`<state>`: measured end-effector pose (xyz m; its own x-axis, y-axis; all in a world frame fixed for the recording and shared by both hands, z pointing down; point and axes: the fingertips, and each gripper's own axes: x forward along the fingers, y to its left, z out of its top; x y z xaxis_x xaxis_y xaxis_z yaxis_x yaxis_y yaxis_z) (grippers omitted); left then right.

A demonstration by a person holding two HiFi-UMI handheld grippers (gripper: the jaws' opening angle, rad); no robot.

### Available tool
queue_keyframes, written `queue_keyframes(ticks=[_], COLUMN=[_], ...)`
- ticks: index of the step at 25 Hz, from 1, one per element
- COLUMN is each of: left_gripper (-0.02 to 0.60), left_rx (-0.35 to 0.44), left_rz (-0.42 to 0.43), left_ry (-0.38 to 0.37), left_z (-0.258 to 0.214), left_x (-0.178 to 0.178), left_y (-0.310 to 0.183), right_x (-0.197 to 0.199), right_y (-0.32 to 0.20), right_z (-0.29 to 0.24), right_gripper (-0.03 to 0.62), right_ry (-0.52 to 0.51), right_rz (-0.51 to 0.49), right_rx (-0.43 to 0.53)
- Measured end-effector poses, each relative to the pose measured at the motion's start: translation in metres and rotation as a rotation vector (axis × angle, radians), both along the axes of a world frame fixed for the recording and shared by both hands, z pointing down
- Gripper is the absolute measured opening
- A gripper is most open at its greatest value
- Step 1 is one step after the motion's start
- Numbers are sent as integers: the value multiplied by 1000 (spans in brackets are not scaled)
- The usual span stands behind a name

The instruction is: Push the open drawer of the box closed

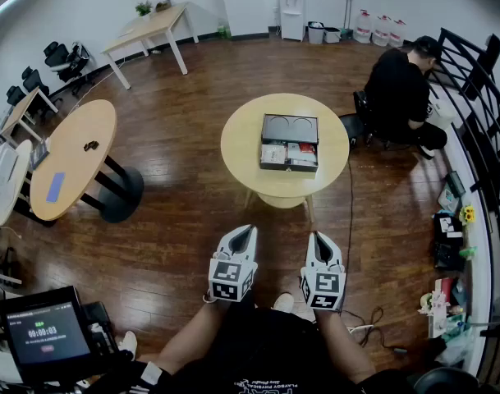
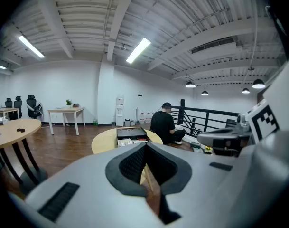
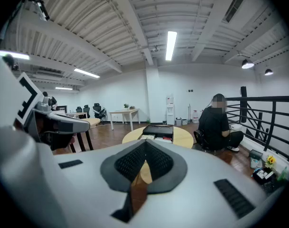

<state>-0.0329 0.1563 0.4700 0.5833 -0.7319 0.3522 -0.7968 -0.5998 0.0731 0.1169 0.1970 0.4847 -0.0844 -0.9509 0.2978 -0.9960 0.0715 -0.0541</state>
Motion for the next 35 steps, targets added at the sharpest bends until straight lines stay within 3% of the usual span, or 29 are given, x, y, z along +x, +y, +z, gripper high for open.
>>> queue_keyframes(ticks=[9,14,27,35], left_gripper=[-3,-3,-3,-3], left_rx=[30,41,31,-30], left_rz=[-22,-5,28,78], left_ry=[59,90,124,141], left_z=[-21,-14,-20,-7], left_x=[4,-4,-11,-20], left_y=[-29,-96,-206,-248], right_x=[-3,-15,-32,-51], right_y=[-18,-80,-183,-223], right_z=[-11,1,1,-5], right_gripper=[5,5,5,5], right_ry=[8,20,43,110], right_rz=[-18,-19,-13,7], right_rx=[14,-4,-44,-36])
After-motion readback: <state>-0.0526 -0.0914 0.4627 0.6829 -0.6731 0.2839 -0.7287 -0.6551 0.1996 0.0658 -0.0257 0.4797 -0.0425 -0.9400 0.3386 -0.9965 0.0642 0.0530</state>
